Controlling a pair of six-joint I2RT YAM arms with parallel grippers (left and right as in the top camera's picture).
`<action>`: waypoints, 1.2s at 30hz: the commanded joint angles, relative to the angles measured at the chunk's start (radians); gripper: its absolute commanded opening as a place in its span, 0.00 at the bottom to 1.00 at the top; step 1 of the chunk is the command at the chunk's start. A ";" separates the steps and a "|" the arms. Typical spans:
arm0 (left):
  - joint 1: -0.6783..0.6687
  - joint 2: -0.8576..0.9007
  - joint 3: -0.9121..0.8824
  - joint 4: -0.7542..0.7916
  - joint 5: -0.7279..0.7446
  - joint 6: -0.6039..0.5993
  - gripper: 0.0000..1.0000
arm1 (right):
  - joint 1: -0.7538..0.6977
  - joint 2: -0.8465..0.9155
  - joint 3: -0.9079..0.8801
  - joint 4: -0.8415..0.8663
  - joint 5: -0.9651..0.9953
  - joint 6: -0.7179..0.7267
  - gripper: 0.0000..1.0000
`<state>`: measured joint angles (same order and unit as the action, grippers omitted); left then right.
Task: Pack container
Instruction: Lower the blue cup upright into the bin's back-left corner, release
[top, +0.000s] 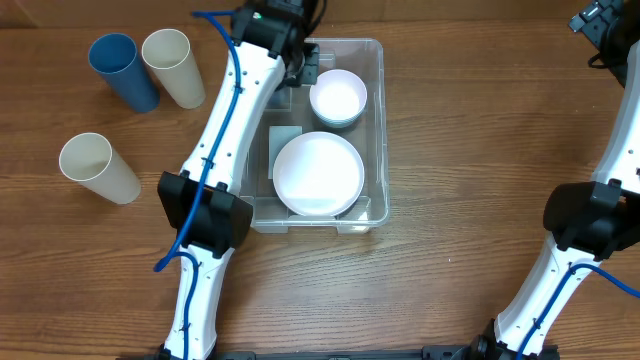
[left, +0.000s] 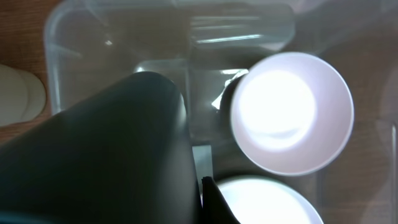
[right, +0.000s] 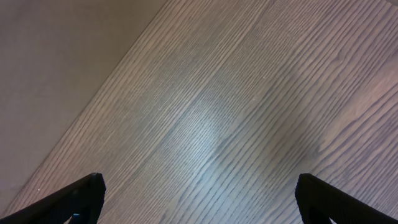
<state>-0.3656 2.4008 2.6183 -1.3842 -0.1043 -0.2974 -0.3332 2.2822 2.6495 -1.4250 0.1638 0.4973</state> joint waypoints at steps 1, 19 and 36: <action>0.023 0.046 0.007 0.035 0.042 -0.021 0.04 | 0.001 -0.047 0.032 0.005 0.007 0.005 1.00; 0.025 0.068 0.007 0.117 0.026 -0.017 0.53 | 0.001 -0.047 0.032 0.005 0.007 0.005 1.00; 0.023 0.063 0.069 0.147 0.002 0.006 0.64 | 0.001 -0.047 0.032 0.005 0.007 0.005 1.00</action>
<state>-0.3443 2.4619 2.6255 -1.2339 -0.1013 -0.3111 -0.3332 2.2822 2.6495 -1.4246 0.1638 0.4973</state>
